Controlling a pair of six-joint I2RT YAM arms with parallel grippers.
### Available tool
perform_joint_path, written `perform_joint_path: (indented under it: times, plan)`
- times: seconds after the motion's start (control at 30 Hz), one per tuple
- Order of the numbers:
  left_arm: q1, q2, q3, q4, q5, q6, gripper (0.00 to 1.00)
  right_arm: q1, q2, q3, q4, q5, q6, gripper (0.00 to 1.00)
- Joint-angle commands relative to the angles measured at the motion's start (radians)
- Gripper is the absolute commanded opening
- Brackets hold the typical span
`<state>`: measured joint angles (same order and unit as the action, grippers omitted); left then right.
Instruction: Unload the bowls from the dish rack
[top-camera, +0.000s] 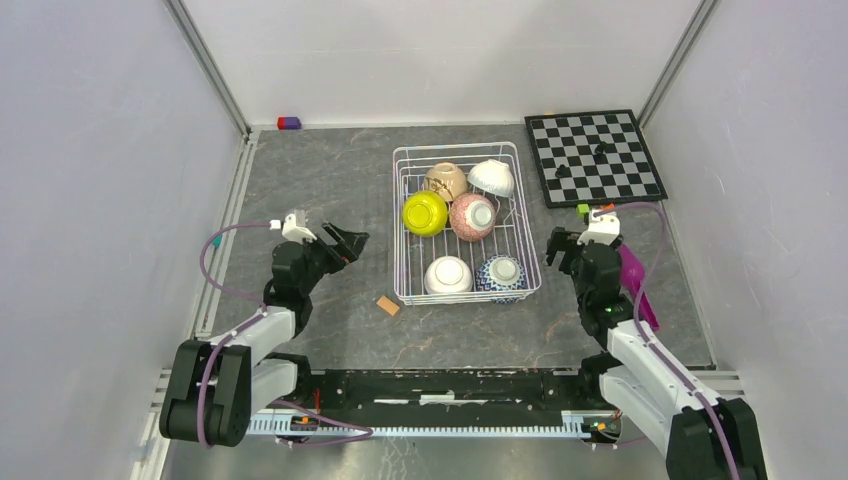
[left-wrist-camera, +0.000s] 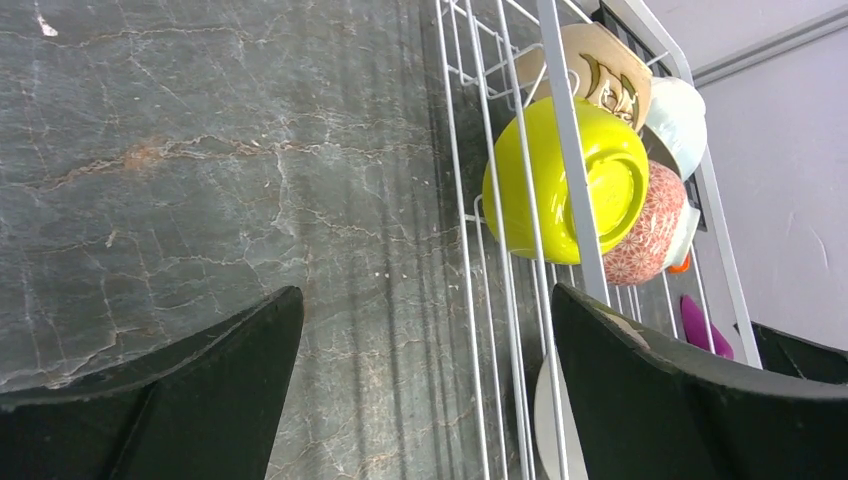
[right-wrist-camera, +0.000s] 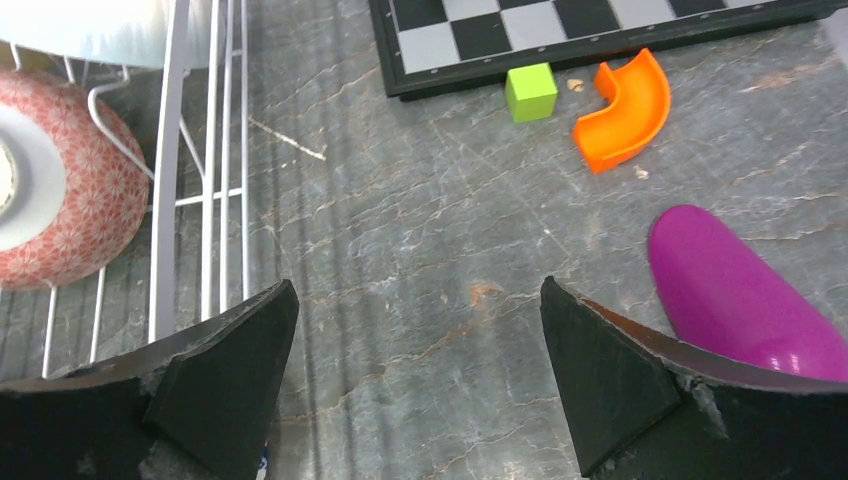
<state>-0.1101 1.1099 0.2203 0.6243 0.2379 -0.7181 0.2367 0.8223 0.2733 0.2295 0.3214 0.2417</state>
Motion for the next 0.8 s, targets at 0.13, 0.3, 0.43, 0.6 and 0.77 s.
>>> perform_joint_path:
  times: [0.13, 0.3, 0.43, 0.6, 0.77]
  plan:
    - [-0.038, 0.036, 0.040, 0.142, 0.163, 0.026, 1.00, 0.001, 0.065, 0.063, -0.016, -0.184, -0.021, 0.98]
    - [-0.161, 0.069, 0.098, 0.103, 0.154, 0.116, 0.98, 0.002, 0.080, 0.113, -0.055, -0.240, -0.059, 0.98]
    - [-0.307, 0.048, 0.168, -0.081, -0.033, 0.245, 0.97, 0.002, 0.081, 0.147, -0.062, -0.272, -0.052, 0.98]
    - [-0.368, 0.061, 0.229, -0.237, -0.230, 0.294, 0.86, 0.000, 0.096, 0.207, -0.072, -0.319, -0.069, 0.98]
    - [-0.384, 0.056, 0.266, -0.342, -0.357, 0.309, 0.78, 0.002, 0.104, 0.265, -0.086, -0.307, -0.075, 0.98]
